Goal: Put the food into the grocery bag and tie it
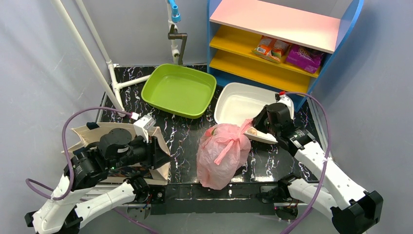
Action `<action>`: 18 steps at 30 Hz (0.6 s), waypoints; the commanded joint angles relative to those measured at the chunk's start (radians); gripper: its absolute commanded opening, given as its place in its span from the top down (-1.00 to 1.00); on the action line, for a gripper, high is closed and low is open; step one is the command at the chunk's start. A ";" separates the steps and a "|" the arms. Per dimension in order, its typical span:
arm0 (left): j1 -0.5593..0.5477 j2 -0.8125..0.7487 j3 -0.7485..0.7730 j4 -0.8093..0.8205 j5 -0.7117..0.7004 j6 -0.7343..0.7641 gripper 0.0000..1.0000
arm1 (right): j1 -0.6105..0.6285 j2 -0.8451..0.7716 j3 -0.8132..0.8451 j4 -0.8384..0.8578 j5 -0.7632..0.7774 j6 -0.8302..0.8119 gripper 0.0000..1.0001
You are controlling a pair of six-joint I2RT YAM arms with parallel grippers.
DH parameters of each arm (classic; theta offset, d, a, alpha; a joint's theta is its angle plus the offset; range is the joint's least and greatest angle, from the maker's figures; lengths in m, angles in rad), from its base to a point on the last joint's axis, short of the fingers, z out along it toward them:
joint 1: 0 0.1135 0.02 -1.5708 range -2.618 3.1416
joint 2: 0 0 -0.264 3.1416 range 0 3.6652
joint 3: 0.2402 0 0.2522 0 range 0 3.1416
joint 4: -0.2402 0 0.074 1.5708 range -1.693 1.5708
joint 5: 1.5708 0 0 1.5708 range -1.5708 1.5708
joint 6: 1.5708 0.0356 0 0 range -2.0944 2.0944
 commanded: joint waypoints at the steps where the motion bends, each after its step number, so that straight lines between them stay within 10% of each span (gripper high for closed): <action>1: -0.003 0.067 0.115 -0.054 -0.033 0.068 0.12 | 0.003 -0.007 0.121 -0.011 -0.054 -0.065 0.31; 7: -0.003 0.207 0.269 -0.135 -0.087 0.113 -0.95 | 0.003 0.004 0.270 -0.153 -0.032 -0.128 -0.25; 18: -0.003 0.407 0.600 -0.457 -0.482 0.059 -0.90 | 0.003 -0.016 0.385 -0.206 0.017 -0.152 -0.50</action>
